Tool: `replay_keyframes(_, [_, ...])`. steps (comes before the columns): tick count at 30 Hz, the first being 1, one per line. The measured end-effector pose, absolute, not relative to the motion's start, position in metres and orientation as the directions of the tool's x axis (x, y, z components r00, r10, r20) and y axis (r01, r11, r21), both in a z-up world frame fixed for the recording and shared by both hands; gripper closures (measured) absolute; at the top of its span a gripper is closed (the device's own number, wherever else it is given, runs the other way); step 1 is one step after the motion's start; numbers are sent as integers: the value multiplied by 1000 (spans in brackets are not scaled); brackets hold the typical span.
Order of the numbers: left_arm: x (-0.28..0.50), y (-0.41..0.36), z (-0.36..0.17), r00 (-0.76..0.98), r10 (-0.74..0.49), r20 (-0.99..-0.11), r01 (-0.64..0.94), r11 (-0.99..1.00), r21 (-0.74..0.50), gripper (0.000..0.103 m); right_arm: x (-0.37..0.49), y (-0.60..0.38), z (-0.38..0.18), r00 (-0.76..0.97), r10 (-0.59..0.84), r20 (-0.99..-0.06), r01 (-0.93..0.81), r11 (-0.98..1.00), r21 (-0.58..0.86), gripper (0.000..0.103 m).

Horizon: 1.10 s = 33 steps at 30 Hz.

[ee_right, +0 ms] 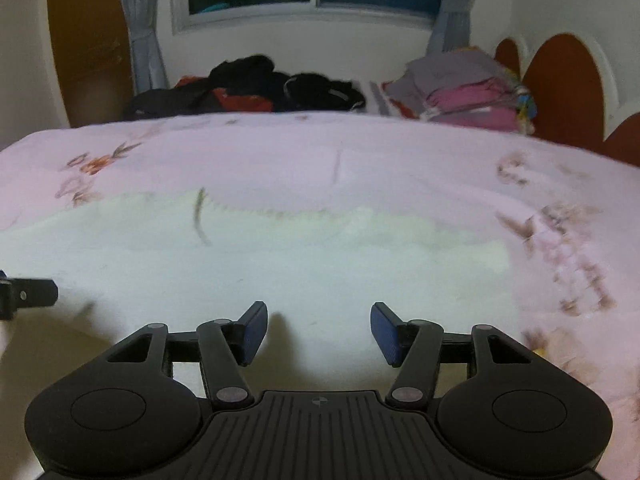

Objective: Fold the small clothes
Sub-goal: 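Move the left gripper to the other sleeve cuff and grasp it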

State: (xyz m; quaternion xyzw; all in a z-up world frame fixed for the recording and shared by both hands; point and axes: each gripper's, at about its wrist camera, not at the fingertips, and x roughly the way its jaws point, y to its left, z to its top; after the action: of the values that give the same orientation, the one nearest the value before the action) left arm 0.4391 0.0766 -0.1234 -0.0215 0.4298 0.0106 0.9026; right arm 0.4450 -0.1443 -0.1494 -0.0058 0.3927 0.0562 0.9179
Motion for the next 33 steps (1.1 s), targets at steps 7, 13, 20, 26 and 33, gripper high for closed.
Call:
replay_keyframes(7, [422,115,-113,636,29,-771,-89,995,-36,14,446,-118,-143,678,142,-721,-133,989,69,46])
replay_keyframes(13, [403,167,-109,628,70,-775,-168,985,-47,13,443,-72,-131,687,217,-693,-224,971,81,46])
replay_keyframes(20, [385,251,-113,600,156,-785,-331,941,-66,13,454,-27,-146,662,230,-713,-253,964,76,46])
replay_keyframes(26, [374,315,-125,570,207,-795,-474,874,-112,14,460,-3,-156,649,234,-724,-264,962,74,46])
replay_keyframes(33, [367,371,-142,597,227,-770,-595,768,-236,15,465,6,-165,653,217,-726,-269,962,46,45])
